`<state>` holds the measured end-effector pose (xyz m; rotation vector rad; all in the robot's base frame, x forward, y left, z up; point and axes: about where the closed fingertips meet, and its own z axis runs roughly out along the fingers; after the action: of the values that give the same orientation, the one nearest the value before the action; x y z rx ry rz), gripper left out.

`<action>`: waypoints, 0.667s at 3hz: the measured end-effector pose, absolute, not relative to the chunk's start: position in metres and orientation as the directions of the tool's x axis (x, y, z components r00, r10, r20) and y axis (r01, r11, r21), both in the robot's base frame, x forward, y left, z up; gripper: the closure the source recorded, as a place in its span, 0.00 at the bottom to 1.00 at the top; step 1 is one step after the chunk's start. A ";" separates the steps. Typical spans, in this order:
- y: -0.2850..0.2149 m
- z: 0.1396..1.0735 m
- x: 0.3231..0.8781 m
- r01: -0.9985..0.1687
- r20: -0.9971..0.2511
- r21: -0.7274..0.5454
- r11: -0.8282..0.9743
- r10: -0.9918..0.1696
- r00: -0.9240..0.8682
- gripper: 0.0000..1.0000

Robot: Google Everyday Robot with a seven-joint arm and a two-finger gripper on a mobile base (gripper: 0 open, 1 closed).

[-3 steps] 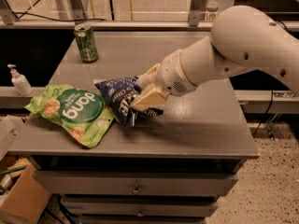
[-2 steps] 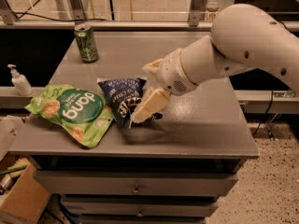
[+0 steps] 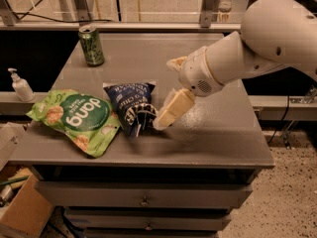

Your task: Move blue chip bag near green rice chip bag

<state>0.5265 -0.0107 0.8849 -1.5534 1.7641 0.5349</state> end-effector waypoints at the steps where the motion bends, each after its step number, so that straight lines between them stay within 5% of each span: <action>1: -0.055 0.891 0.536 -0.965 -0.733 -0.145 0.217 -0.679 -0.043 0.00; 2: -0.107 0.895 0.545 -0.956 -0.736 -0.127 0.265 -0.671 -0.088 0.00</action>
Offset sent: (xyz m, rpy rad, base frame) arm 0.0295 -0.1672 0.0160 0.0110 0.0440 -0.1489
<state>0.5446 -0.1072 0.8954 -1.4777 1.8328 0.5142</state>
